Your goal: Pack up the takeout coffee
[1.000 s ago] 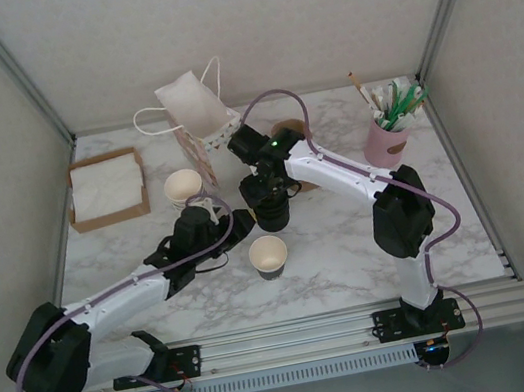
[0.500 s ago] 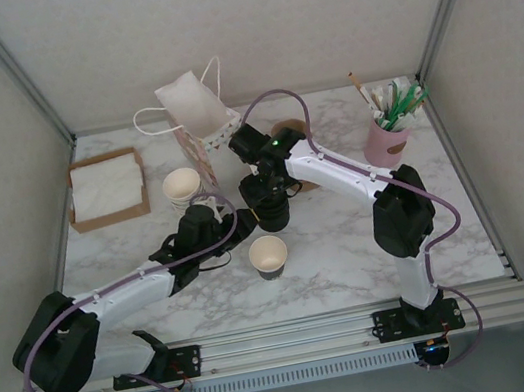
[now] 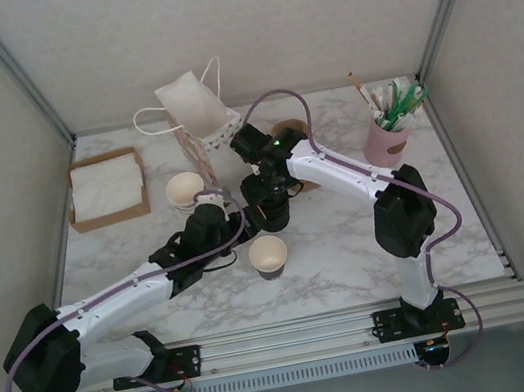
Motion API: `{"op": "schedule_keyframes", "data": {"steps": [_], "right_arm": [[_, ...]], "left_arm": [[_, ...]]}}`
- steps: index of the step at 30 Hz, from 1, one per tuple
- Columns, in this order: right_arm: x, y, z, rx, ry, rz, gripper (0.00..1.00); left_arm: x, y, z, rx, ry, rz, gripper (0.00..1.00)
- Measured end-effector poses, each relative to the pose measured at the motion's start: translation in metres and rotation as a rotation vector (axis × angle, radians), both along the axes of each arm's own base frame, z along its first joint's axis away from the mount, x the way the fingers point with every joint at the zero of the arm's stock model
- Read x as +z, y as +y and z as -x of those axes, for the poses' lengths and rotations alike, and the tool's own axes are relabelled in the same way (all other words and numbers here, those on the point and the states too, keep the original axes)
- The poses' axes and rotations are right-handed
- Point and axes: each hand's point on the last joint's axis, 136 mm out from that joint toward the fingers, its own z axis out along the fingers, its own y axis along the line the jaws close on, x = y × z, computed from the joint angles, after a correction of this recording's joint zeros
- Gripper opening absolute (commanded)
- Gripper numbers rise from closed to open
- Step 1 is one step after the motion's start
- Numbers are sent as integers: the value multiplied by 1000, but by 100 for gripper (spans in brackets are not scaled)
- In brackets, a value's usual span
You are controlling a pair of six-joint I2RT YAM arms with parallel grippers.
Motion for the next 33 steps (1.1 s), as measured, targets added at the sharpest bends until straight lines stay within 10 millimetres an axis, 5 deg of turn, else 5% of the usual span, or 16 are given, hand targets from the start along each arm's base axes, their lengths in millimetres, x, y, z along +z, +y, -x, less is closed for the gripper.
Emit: {"op": "schedule_keyframes", "data": {"steps": [9, 24, 33], "right_arm": [[-1, -2, -1, -8, 15, -12, 76], [-2, -3, -2, -18, 42, -40, 74], [-2, 1, 4, -20, 75, -70, 74]], "left_arm": [[-21, -26, -3, -24, -16, -174, 39], [-30, -19, -7, 5, -22, -219, 41], [-52, -6, 1, 12, 5, -247, 43]]}}
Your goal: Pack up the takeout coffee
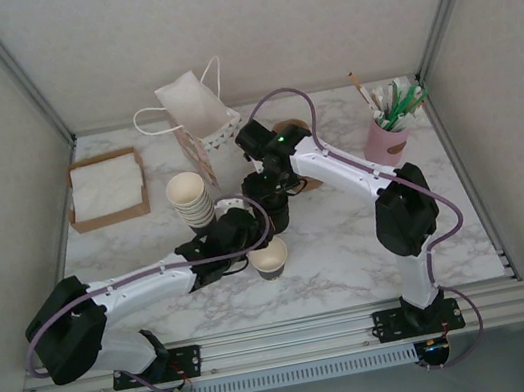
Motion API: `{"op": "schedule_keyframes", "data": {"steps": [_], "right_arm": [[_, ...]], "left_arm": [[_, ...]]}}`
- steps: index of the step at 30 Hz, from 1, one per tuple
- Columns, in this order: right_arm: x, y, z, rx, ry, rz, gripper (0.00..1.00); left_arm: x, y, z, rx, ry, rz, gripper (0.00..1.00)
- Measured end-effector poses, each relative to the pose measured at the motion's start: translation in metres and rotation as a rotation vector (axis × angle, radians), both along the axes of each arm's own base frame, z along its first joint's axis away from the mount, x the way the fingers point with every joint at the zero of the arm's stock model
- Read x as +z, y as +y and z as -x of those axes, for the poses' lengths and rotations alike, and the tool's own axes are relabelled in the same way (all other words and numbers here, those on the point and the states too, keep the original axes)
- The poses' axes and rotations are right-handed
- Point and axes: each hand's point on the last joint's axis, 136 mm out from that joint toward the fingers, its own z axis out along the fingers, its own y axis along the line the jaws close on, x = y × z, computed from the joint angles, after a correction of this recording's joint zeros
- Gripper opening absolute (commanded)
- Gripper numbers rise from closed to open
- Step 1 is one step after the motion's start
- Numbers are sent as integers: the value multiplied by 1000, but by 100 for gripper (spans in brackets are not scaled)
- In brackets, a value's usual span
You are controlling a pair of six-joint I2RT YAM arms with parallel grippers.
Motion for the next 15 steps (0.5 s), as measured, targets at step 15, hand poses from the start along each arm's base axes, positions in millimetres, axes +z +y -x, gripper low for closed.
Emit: {"op": "schedule_keyframes", "data": {"steps": [15], "right_arm": [[1, -15, -2, -42, 32, -29, 73]], "left_arm": [[9, 11, 0, 18, -4, 192, 49]]}}
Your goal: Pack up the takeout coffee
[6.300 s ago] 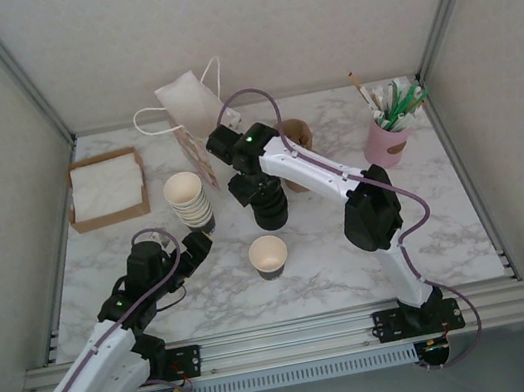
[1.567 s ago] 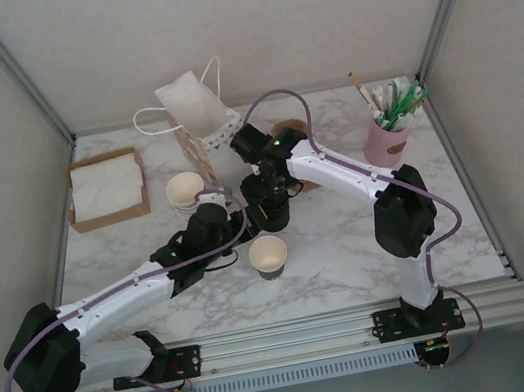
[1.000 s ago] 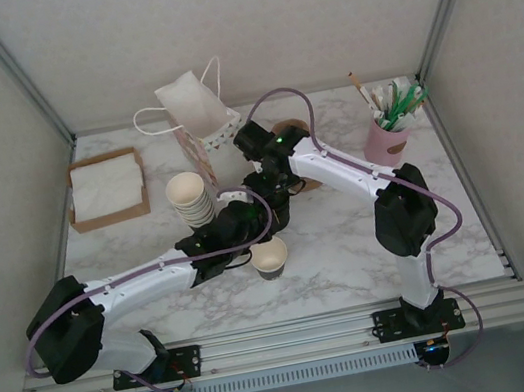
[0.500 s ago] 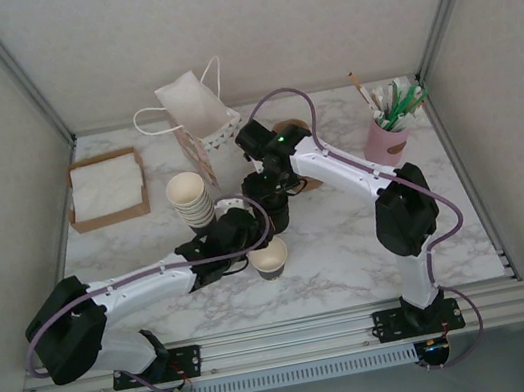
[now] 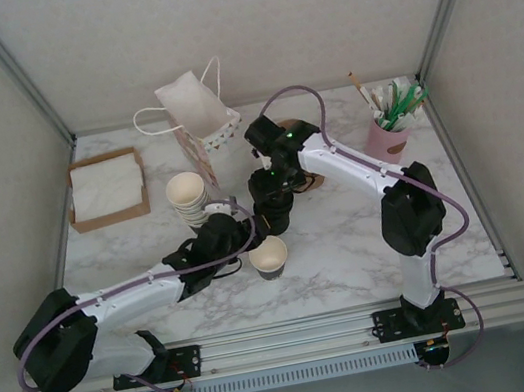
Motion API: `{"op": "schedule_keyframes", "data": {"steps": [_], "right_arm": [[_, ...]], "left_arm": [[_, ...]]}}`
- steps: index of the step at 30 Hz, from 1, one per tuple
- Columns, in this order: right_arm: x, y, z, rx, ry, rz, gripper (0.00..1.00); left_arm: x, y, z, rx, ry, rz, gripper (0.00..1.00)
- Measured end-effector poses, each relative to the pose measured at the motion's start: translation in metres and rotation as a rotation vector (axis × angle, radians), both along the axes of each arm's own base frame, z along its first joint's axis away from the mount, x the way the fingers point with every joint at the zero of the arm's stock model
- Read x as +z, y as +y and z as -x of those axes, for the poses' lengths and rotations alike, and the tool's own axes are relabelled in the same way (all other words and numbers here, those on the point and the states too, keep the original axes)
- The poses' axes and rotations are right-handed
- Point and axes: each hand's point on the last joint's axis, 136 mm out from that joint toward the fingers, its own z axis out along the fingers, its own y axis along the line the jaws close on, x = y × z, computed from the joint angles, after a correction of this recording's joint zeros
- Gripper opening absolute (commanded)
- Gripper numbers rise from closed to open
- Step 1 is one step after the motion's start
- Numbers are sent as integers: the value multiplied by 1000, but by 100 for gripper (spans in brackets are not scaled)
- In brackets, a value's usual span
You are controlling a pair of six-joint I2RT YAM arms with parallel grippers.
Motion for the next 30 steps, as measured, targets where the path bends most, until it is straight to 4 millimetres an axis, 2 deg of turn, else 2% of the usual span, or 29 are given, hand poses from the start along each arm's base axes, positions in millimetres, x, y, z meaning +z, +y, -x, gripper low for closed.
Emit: {"op": "schedule_keyframes", "data": {"steps": [5, 14, 24, 30], "right_arm": [[1, 0, 0, -6, 6, -16, 73], [2, 2, 2, -10, 21, -39, 73], [2, 7, 5, -4, 38, -64, 73], [3, 9, 7, 2, 47, -79, 73]], "left_arm": [[-1, 4, 2, -3, 13, 76, 52], [13, 3, 4, -25, -3, 199, 54], [20, -1, 6, -52, -11, 257, 53], [14, 1, 6, -50, -1, 260, 53]]}}
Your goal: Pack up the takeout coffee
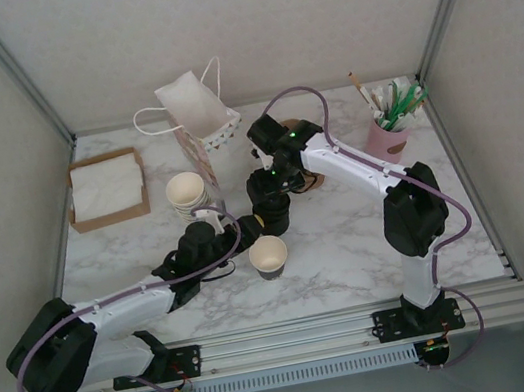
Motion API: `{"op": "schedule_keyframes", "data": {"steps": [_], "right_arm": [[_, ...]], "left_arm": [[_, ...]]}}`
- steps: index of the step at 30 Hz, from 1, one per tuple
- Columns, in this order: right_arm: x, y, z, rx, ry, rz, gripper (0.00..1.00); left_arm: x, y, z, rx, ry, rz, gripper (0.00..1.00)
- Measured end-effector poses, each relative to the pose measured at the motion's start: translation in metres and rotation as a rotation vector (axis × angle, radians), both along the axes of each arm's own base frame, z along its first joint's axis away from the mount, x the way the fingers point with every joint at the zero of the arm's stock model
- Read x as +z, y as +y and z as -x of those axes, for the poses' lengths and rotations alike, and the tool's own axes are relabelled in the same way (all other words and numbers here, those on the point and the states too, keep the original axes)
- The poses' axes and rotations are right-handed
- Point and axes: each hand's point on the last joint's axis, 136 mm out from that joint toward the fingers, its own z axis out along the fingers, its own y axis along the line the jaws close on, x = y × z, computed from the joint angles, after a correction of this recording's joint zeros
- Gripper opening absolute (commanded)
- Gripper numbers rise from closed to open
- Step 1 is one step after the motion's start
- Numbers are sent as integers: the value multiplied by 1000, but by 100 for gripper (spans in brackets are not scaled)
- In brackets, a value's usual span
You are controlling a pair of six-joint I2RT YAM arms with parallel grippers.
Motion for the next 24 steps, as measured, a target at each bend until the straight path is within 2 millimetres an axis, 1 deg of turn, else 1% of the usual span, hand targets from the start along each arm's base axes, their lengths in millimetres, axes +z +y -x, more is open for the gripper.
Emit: {"op": "schedule_keyframes", "data": {"steps": [8, 14, 20, 24], "right_arm": [[0, 0, 1, -2, 3, -3, 72], [0, 0, 1, -1, 5, -4, 72], [0, 2, 3, 2, 15, -15, 72], [0, 3, 3, 3, 19, -19, 71]], "left_arm": [[-6, 0, -3, 0, 13, -2, 55], [-6, -2, -3, -7, 11, 6, 61], [-4, -4, -4, -14, 3, 21, 58], [-8, -4, -6, -10, 12, 15, 57]]}}
